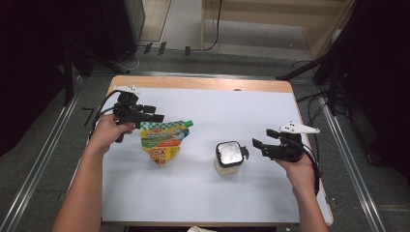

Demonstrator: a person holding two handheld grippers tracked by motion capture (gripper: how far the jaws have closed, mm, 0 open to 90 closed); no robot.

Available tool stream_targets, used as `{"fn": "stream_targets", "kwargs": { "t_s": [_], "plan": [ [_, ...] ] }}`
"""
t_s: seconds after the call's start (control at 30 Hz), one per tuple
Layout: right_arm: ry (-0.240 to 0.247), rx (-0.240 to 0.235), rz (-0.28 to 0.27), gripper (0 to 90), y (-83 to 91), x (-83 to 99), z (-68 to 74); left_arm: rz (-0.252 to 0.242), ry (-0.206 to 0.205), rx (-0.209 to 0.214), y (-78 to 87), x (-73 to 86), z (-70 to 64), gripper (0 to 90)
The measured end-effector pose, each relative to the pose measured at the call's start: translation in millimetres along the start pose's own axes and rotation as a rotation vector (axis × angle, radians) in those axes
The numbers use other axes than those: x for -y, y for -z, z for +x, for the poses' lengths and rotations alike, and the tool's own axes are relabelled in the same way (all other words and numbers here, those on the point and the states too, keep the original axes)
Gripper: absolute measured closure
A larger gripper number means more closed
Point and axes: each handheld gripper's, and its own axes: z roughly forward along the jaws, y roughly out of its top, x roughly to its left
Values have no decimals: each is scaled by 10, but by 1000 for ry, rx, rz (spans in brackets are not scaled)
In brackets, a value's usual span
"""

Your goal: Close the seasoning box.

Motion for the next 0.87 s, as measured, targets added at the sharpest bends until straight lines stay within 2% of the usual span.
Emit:
{"fn": "stream_targets", "kwargs": {
  "t_s": [0.27,0.37,0.47,0.6,0.7,0.87],
  "plan": [
    [14,29,31,258,-68,110,-80,-6,-16,-22,3,6,40,300],
    [-3,18,28,256,-85,130,-112,-7,-38,-31,17,19,51,300],
    [-10,-6,37,205,-87,147,-152,-20,-51,-35,27,39,71,304],
    [-17,6,46,208,-91,177,-187,-6,-62,-17,22,78,109,312],
    [-20,16,57,209,-102,191,-195,-23,-64,2,24,100,102,332],
    [-11,20,64,210,-120,202,-192,-10,-101,32,27,129,85,312]
  ]
}}
